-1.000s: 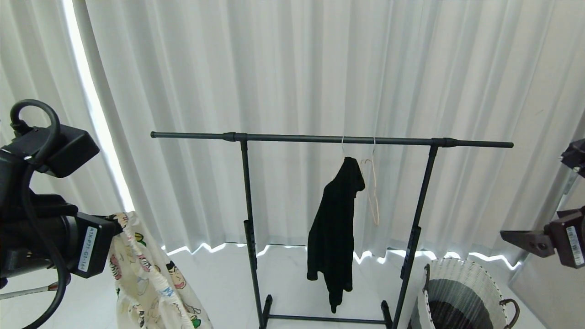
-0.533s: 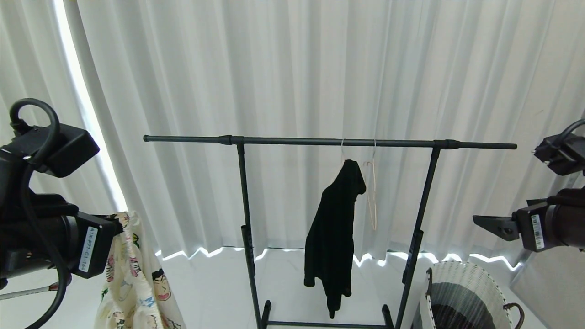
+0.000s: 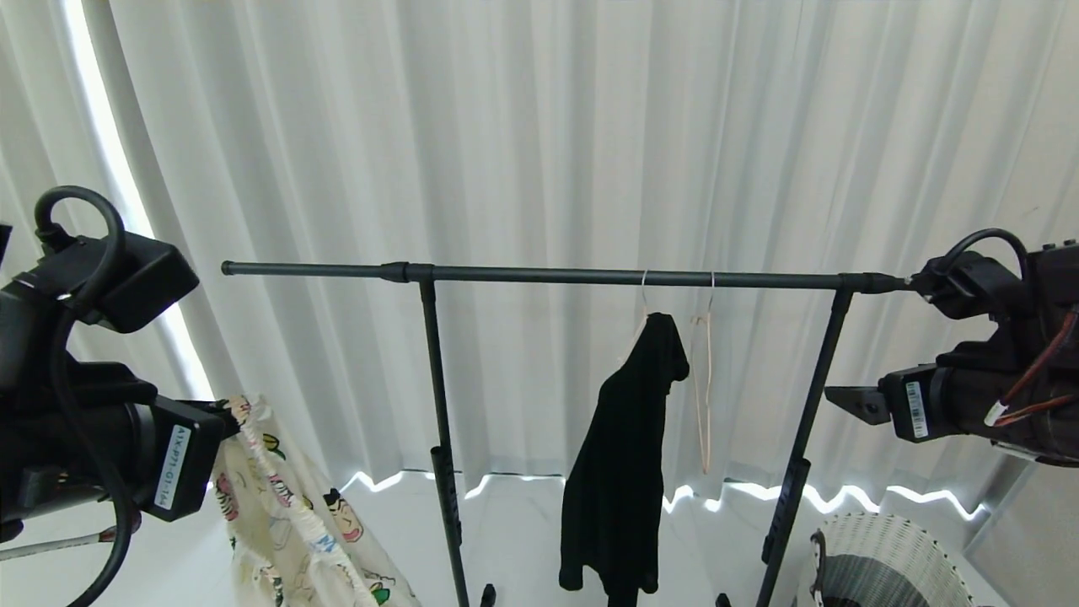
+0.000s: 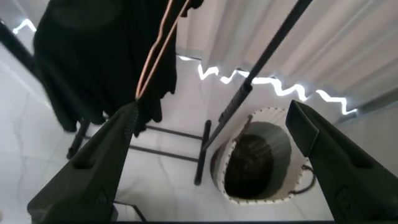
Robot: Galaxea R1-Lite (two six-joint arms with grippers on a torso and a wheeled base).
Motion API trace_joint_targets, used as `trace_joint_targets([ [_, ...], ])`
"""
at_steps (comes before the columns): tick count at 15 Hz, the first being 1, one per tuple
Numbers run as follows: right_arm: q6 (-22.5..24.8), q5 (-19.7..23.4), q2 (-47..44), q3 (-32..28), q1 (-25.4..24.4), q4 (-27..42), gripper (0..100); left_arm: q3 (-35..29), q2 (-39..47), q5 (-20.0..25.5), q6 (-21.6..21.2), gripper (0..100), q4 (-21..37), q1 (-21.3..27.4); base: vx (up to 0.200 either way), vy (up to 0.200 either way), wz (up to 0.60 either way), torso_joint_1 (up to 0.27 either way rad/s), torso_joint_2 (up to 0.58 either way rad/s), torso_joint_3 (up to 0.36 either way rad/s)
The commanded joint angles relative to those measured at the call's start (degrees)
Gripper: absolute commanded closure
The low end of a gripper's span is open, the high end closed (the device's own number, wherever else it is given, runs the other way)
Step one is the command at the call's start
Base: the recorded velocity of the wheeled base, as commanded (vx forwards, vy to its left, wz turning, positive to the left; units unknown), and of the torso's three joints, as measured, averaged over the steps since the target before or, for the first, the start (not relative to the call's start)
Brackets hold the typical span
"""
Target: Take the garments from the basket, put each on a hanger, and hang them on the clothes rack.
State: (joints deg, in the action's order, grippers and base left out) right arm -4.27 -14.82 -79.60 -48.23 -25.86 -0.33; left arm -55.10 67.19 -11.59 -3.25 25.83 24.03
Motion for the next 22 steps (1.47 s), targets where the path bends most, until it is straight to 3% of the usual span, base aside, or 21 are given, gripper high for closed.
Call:
trace_joint_targets([
  [1, -1.27, -1.00, -2.49, 0.41, -1.74, -0.46, 0, -0.01, 0.13, -0.01, 0.00, 100, 0.01, 0.05, 0.200, 0.000, 0.00, 0.002, 0.00, 0.007],
  [5, -12.17, -9.96, -9.87, 0.94, -9.39, -4.50, 0, -0.09, 0.22, -0.01, 0.00, 100, 0.01, 0.05, 0.200, 0.000, 0.00, 0.002, 0.00, 0.004],
  [7, -14.54, -12.42, -14.00, 0.85, -11.41, -6.97, 0, 0.08, 0.31, -0.01, 0.00, 100, -0.08, 0.05, 0.200, 0.000, 0.00, -0.002, 0.00, 0.002],
  [11, -15.86, -12.77, -19.18, 0.85, -12.64, -10.04, 0, 0.35, 0.04, -0.01, 0.00, 100, -0.17, 0.76, 0.050, 0.000, 0.00, 0.001, 0.00, 0.001],
  [16, -26.58, -14.97, -28.94, 0.68, -14.13, -13.03, 0, 0.26, -0.05, -0.01, -0.08, 100, -0.17, 1.55, 0.000, 0.000, 0.00, 0.000, 0.00, 0.000],
  [22, -27.90, -15.06, -37.73, -4.51, -12.20, -13.12, 0, 1.05, -0.22, -0.01, 0.09, 100, -0.17, 1.46, 0.000, 0.000, 0.00, 0.000, 0.00, 0.000],
])
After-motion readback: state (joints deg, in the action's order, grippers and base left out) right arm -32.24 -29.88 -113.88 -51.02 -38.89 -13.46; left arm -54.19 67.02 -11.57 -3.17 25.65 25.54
